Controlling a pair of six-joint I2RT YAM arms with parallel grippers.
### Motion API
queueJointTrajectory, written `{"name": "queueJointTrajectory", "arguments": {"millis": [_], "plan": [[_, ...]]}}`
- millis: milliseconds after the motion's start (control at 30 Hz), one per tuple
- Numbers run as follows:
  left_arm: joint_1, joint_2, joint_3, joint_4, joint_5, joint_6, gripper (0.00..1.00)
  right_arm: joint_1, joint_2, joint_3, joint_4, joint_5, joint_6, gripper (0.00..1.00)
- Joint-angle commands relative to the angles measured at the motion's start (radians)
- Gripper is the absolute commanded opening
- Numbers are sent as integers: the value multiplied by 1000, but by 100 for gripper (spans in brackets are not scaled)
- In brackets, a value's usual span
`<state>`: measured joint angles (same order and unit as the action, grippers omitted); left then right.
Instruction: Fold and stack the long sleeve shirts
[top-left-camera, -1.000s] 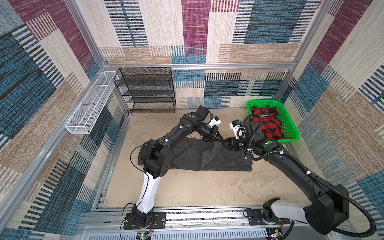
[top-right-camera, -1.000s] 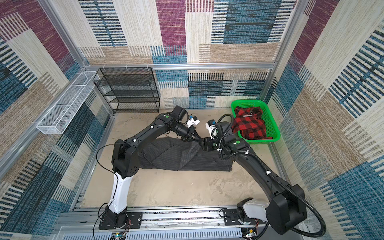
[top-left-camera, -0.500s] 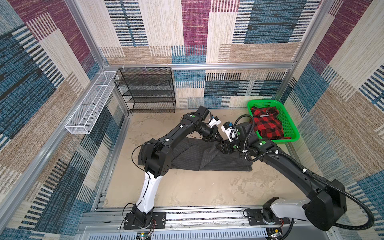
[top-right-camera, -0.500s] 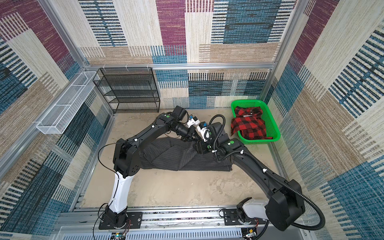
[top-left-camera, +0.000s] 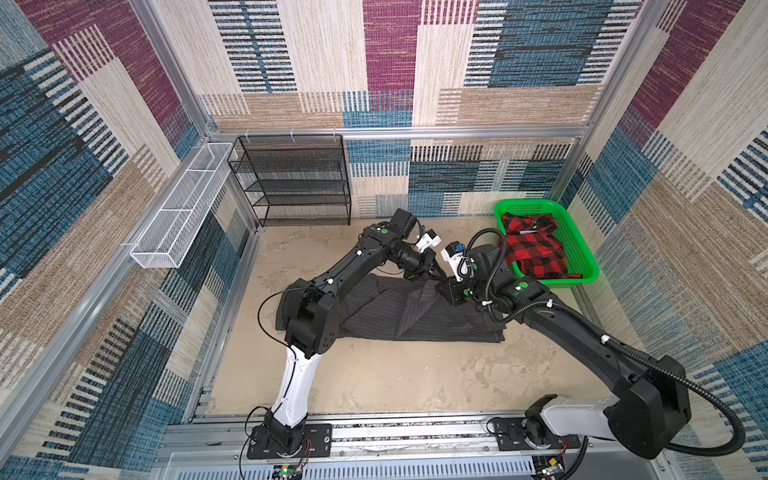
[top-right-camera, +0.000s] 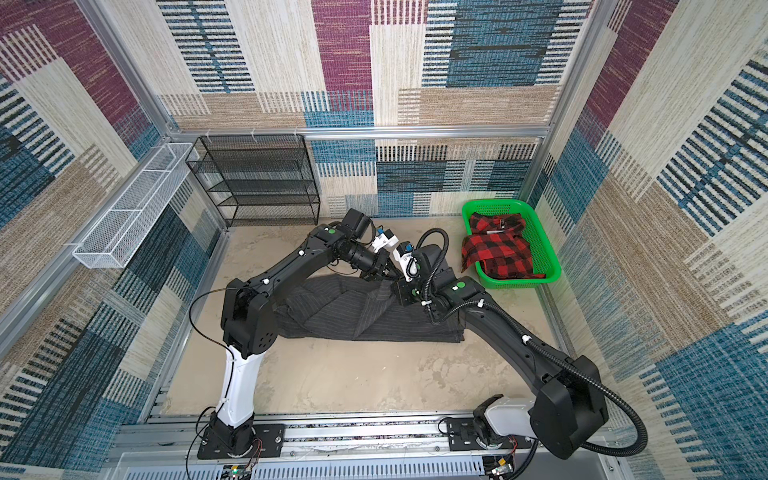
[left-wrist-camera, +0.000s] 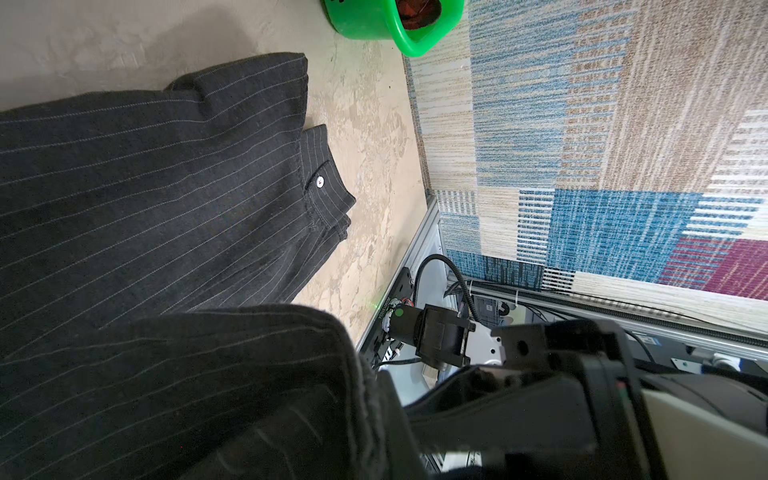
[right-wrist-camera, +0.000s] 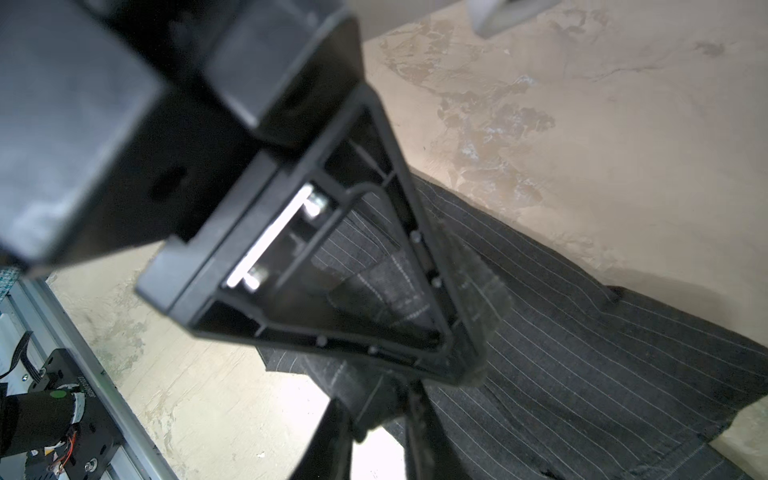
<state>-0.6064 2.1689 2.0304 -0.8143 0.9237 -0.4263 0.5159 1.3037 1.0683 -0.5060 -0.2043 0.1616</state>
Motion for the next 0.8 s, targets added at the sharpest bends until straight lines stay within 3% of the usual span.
{"name": "queueJointTrajectory", "arguments": {"millis": [0, 133, 367, 400, 500, 767], "plan": [[-1, -19, -8, -18, 37, 24, 0, -2, -16, -1, 115, 34, 19, 12], [-1, -31, -14, -18, 36, 23, 1, -2, -20, 10, 130, 5, 23, 6], [15, -85, -31, -19, 23, 18, 26, -2, -28, 60, 124, -49, 19, 4], [23, -98, -38, -17, 21, 17, 33, -2, -28, 71, 119, -55, 17, 3], [69, -152, -75, -18, 8, 13, 49, -2, -33, 104, 100, -72, 16, 3], [269, -371, -259, -8, -5, 9, 56, -2, -31, 180, 78, -102, 2, 2]]}}
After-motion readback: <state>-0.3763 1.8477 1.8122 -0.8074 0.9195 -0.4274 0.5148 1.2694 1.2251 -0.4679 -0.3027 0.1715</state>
